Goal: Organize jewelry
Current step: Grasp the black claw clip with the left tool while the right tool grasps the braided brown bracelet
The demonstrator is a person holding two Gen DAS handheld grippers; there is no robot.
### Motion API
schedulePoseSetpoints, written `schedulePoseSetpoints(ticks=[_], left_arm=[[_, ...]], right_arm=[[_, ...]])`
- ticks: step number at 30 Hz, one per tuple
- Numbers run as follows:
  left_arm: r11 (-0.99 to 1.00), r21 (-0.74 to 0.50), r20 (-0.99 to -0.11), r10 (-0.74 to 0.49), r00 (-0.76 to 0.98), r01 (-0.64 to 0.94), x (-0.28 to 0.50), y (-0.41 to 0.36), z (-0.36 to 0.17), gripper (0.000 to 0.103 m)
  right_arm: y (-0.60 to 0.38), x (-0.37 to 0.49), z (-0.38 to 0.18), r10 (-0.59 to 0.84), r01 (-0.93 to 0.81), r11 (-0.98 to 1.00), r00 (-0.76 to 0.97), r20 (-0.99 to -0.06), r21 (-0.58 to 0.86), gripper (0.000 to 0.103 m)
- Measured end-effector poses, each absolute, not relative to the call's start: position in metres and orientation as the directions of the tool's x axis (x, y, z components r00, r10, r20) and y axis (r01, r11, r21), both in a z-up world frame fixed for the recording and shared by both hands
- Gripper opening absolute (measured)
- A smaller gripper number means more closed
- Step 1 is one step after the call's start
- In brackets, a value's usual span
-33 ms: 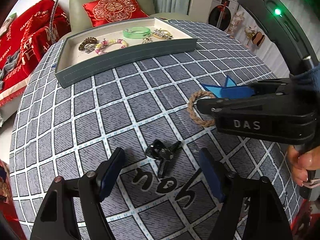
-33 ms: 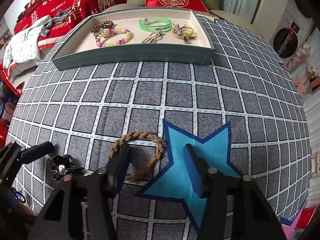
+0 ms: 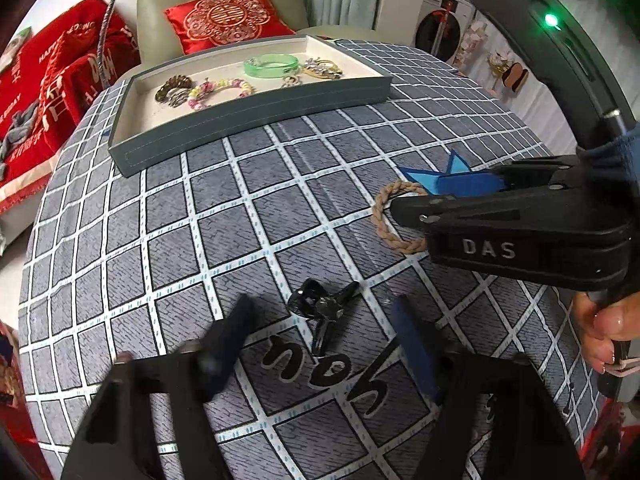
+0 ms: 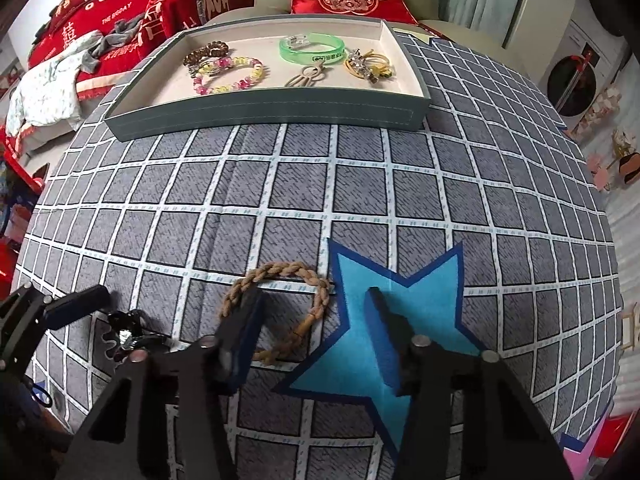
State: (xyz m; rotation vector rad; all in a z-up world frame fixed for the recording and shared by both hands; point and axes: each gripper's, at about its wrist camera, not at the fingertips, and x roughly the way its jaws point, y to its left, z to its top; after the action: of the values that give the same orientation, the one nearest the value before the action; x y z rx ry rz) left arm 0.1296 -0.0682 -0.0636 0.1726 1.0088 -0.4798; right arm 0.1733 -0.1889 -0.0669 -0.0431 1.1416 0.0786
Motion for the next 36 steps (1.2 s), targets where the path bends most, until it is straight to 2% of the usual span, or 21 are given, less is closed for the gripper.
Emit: schedulePoseSetpoints(ticks=[1, 3, 5, 10, 22, 27, 30, 33, 36], left_arm=[[0.88, -0.08, -0.846, -0.308, 0.435, 0.468, 0.129, -0.069, -0.063, 0.067], [0.874, -0.094, -0.846, -0.323, 0.424, 0.477, 0.128, -0.07, -0.062, 0.047], [0.873, -0.106, -0.845, -0.331, 0.419, 0.476, 0.129, -0.069, -0.061, 0.044], [0.87, -0.155, -0.83, -0.372, 0.416, 0.468, 0.129, -0.063, -0.056, 0.04], [0.876, -0.196, -0.811, -0.398, 0.429, 0.441, 0.133, -0.051, -0.047, 0.04], [0.882, -0.2, -0.809, -0.394, 0.436, 0.427, 0.135, -0.047, -0.047, 0.04], [0.885, -0.201, -0.807, -0.393, 0.44, 0.42, 0.135, -0.044, -0.047, 0.04], [0.887, -0.199, -0.806, -0.39, 0.446, 0.418, 0.136, -0.042, -0.046, 0.04], [0.888, -0.198, -0.805, -0.389, 0.447, 0.415, 0.136, -0.04, -0.045, 0.04]], right_arm=[[-0.187, 0.173, -0.066, 0.041, -0.087, 0.996, 0.415, -0.909, 0.006, 0.043], [-0.184, 0.173, -0.065, 0.044, -0.092, 0.996, 0.414, -0.909, 0.007, 0.034], [-0.183, 0.172, -0.065, 0.046, -0.094, 0.996, 0.415, -0.909, 0.008, 0.018], [-0.187, 0.17, -0.064, 0.055, -0.072, 0.997, 0.421, -0.905, 0.027, 0.009], [-0.211, 0.16, -0.05, 0.104, -0.021, 0.994, 0.455, -0.885, 0.106, 0.008], [-0.212, 0.16, -0.05, 0.14, -0.05, 0.99, 0.434, -0.89, 0.131, 0.008], [-0.209, 0.159, -0.054, 0.114, -0.063, 0.993, 0.434, -0.894, 0.097, 0.009], [-0.204, 0.161, -0.057, 0.094, -0.075, 0.995, 0.432, -0.897, 0.068, 0.012], [-0.2, 0.167, -0.065, 0.082, -0.077, 0.996, 0.424, -0.902, 0.054, 0.026]])
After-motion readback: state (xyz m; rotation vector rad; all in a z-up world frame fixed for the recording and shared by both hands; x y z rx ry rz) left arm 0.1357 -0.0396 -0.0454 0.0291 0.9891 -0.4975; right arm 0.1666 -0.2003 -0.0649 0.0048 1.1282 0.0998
